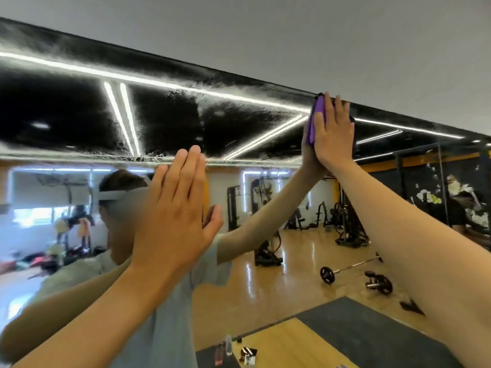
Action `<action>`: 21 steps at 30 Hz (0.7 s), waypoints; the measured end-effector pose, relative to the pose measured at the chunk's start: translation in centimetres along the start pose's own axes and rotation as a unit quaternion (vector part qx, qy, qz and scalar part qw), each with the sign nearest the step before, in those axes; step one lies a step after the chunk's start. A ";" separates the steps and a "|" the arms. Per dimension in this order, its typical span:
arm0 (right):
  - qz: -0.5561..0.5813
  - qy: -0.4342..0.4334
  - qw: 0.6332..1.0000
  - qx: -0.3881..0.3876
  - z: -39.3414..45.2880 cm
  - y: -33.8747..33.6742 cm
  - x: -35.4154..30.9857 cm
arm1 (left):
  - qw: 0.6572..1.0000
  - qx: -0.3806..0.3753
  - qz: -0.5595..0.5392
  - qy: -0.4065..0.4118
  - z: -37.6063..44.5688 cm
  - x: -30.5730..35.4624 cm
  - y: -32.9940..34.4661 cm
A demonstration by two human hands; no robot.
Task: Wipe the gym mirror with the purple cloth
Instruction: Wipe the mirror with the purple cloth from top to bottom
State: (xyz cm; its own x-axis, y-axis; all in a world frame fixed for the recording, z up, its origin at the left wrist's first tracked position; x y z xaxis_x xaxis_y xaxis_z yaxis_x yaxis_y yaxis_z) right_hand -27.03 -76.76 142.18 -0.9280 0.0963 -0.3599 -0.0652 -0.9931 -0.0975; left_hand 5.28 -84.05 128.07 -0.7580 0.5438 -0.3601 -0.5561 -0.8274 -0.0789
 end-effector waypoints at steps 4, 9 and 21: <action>0.008 -0.004 1.000 0.003 0.1 0.1 0.3 | 1.000 -0.013 0.015 -0.007 0.2 -0.1 0.3; 0.008 -0.112 0.994 -0.012 -2.1 1.2 -8.1 | 1.000 -0.018 0.016 -0.011 0.3 -0.1 0.3; -0.033 -0.313 0.949 0.001 -6.6 3.6 -20.7 | 0.999 -0.019 0.024 -0.019 0.1 -0.2 0.4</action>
State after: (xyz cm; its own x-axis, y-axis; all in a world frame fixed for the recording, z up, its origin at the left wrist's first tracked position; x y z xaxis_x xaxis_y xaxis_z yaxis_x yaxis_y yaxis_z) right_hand -5.68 -81.91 143.15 -0.9581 0.1005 0.2681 -0.1311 -0.9864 -0.0987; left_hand 5.18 -84.46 128.22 -0.7956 0.5084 -0.3295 -0.5066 -0.8565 -0.0985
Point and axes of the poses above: each hand's wrist, its own z-axis towards the middle knuckle, its own y-axis out of the palm, x = y × z, the point moved 10 cm from there along z, towards the middle knuckle, and after that the axes turned 4 degrees about y, right-handed, at the moved point
